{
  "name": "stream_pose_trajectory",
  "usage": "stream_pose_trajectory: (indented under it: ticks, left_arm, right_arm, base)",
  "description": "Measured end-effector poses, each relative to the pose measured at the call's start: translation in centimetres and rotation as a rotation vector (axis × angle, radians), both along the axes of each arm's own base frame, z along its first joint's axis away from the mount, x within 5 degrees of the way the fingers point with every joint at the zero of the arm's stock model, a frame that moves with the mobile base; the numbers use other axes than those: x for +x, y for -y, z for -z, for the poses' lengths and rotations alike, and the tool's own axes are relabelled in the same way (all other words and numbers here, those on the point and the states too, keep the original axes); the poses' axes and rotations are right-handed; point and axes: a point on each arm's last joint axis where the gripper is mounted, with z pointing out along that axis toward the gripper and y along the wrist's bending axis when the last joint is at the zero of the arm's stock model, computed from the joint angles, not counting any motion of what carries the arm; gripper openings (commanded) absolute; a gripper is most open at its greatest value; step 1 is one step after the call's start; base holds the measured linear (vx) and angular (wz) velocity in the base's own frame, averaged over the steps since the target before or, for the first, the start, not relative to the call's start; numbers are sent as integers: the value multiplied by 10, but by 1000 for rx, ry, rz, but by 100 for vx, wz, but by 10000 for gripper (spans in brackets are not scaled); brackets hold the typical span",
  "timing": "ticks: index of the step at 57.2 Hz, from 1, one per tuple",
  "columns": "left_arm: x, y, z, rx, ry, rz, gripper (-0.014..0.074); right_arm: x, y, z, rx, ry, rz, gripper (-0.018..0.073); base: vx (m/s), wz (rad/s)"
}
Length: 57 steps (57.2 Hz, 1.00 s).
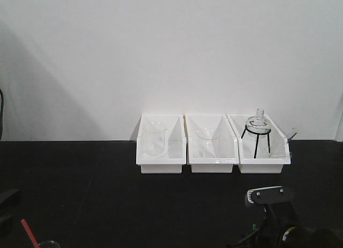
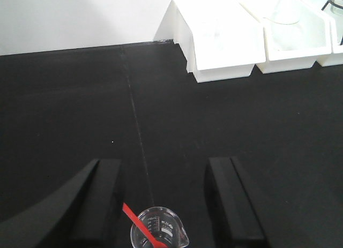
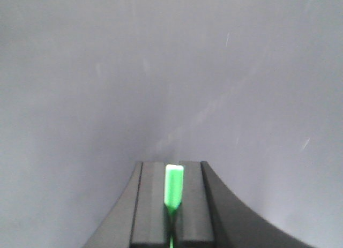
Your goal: Sort red and green spoons into left cabinet
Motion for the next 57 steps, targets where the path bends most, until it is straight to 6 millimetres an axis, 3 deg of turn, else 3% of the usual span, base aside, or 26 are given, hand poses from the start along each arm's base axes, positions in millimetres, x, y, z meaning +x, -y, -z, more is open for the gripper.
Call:
stream_pose_trajectory:
  ticks: [11,26,40,57]
  left_arm:
    - [-1,0,2,-63,-38,-25,459]
    - [5,2,12,-303,-174,-151,459]
    - [39,3,33,-333,-178,-218,459]
    - [71,6,75,-244,-283,-231,459]
  right_arm:
    - [-11,4,-43,43,151,3,-3]
    - [-40,13,-101,104,333,0,-3]
    - [-49,14,-107,108,318,-17,-3]
    - [-52,13,-103,98,270,-32,-3]
  base:
    - [0,0]
    - [0,0]
    - [0,0]
    - [0,0]
